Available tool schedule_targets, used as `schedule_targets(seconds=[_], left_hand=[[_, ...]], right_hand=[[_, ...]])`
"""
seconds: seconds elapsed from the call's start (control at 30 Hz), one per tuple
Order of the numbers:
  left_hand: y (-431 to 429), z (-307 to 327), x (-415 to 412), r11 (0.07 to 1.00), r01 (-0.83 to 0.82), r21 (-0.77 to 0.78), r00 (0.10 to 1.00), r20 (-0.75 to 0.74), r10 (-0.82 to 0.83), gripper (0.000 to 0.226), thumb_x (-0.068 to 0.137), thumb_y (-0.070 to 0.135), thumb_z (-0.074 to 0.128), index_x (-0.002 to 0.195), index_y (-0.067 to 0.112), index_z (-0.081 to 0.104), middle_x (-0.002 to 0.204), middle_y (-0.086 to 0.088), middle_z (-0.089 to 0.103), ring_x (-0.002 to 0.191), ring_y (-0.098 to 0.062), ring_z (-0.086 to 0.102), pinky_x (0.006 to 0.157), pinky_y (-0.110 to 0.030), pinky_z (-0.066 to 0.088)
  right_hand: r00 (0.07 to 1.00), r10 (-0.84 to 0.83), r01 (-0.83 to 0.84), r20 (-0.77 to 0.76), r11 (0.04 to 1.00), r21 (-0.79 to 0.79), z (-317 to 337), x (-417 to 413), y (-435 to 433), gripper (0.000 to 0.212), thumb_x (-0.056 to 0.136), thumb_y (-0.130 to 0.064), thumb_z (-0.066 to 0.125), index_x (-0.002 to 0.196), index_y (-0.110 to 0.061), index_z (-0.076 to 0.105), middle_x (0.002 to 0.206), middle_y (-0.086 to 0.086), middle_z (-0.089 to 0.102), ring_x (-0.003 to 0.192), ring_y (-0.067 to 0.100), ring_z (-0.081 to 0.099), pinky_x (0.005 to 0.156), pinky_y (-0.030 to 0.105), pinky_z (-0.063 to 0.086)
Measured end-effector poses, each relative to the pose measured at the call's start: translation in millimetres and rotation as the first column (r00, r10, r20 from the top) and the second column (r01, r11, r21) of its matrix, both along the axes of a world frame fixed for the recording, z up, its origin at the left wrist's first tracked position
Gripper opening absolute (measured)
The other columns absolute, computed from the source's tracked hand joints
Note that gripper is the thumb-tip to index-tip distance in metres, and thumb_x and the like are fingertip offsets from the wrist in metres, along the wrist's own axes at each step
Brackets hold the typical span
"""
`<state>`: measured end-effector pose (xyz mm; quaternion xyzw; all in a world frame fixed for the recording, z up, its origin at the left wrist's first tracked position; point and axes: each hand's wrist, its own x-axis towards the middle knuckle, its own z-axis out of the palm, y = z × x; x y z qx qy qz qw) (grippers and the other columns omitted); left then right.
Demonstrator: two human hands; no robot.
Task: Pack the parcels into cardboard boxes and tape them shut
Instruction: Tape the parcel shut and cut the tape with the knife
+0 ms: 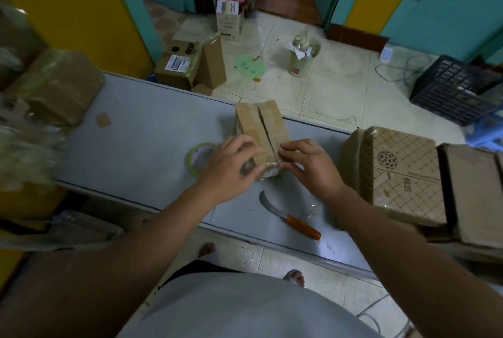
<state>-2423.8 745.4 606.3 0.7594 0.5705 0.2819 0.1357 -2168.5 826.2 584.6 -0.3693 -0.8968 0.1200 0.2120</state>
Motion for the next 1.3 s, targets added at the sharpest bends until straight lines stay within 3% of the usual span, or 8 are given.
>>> schedule_targets(seconds=[0.2, 0.33, 0.47, 0.6, 0.7, 0.93, 1.1, 1.3], left_hand=[[10.6, -20.2, 2.2, 0.996, 0.09, 0.019, 0.994, -0.071, -0.088, 0.031, 0.094, 0.041, 0.073, 0.12, 0.025, 0.079, 0.115, 0.01, 0.066, 0.112, -0.014, 0.055, 0.088, -0.039, 0.052], [8.7, -31.1, -8.4, 0.978, 0.156, 0.137, 0.987, -0.068, -0.148, 0.027, 0.093, 0.031, 0.078, 0.116, 0.018, 0.082, 0.111, 0.004, 0.073, 0.102, -0.015, 0.059, 0.086, -0.023, 0.049], [10.9, -33.5, -7.3, 0.957, 0.216, 0.191, 0.976, -0.08, -0.204, 0.027, 0.089, 0.016, 0.083, 0.114, 0.008, 0.081, 0.108, -0.004, 0.076, 0.102, -0.014, 0.057, 0.101, -0.008, 0.038], [8.1, -33.6, -11.9, 0.97, 0.197, 0.141, 0.98, -0.011, -0.197, 0.034, 0.093, 0.022, 0.08, 0.125, 0.01, 0.076, 0.124, -0.006, 0.068, 0.117, -0.023, 0.06, 0.102, -0.035, 0.052], [-6.1, -34.2, -19.9, 0.989, 0.106, 0.106, 0.994, 0.018, -0.108, 0.047, 0.089, 0.018, 0.083, 0.134, 0.012, 0.07, 0.133, -0.007, 0.062, 0.124, -0.023, 0.057, 0.11, -0.035, 0.047], [-17.0, -38.9, -18.3, 0.964, -0.221, -0.151, 0.906, 0.334, 0.26, 0.029, 0.085, 0.018, 0.086, 0.109, 0.01, 0.072, 0.102, 0.002, 0.07, 0.094, -0.015, 0.071, 0.086, -0.039, 0.063], [-22.0, -40.6, -28.5, 0.967, -0.18, -0.182, 0.949, 0.228, 0.219, 0.013, 0.091, 0.027, 0.079, 0.098, 0.016, 0.082, 0.084, 0.005, 0.077, 0.073, -0.011, 0.07, 0.068, -0.045, 0.06], [-16.8, -37.4, -33.9, 0.953, -0.176, -0.248, 0.948, 0.217, 0.232, 0.01, 0.091, 0.029, 0.081, 0.096, 0.02, 0.08, 0.086, 0.01, 0.075, 0.078, -0.004, 0.069, 0.074, -0.033, 0.061]], right_hand=[[0.999, 0.022, -0.019, -0.046, 0.997, 0.071, -13.2, -11.2, -16.2, 0.031, 0.091, -0.032, 0.079, 0.118, -0.016, 0.078, 0.123, 0.003, 0.07, 0.116, 0.029, 0.063, 0.085, 0.044, 0.05], [0.987, 0.146, -0.141, -0.067, 0.987, 0.077, -17.9, -8.3, -2.3, 0.032, 0.089, -0.024, 0.08, 0.116, -0.008, 0.079, 0.118, 0.014, 0.071, 0.111, 0.037, 0.066, 0.087, 0.049, 0.057], [0.987, 0.154, -0.149, -0.045, 0.985, 0.089, -20.3, -6.7, 1.1, 0.032, 0.086, -0.017, 0.083, 0.117, -0.006, 0.078, 0.116, 0.015, 0.071, 0.103, 0.036, 0.066, 0.08, 0.047, 0.059], [0.988, 0.056, -0.061, -0.145, 0.998, -0.03, -16.4, -5.4, -8.5, 0.043, 0.087, -0.022, 0.083, 0.126, -0.008, 0.074, 0.13, 0.011, 0.065, 0.117, 0.029, 0.061, 0.099, 0.042, 0.055], [0.967, -0.133, 0.086, -0.215, 0.973, -0.213, -10.9, -0.7, -28.3, 0.051, 0.086, -0.022, 0.084, 0.134, -0.012, 0.068, 0.134, 0.005, 0.06, 0.122, 0.02, 0.059, 0.107, 0.031, 0.05], [0.854, -0.465, 0.324, -0.231, 0.825, -0.464, -10.3, -12.4, -45.9, 0.021, 0.087, -0.021, 0.084, 0.106, -0.014, 0.078, 0.096, -0.004, 0.075, 0.087, 0.004, 0.069, 0.084, 0.022, 0.058], [0.902, -0.381, 0.266, -0.203, 0.861, -0.433, -10.6, -14.3, -49.0, 0.003, 0.089, -0.018, 0.081, 0.091, -0.018, 0.078, 0.084, -0.01, 0.071, 0.08, 0.004, 0.066, 0.074, 0.023, 0.055], [0.902, -0.395, 0.267, -0.176, 0.828, -0.493, -8.6, -18.3, -46.5, 0.006, 0.091, -0.02, 0.08, 0.089, -0.02, 0.074, 0.082, -0.01, 0.069, 0.079, 0.005, 0.064, 0.07, 0.014, 0.05]])
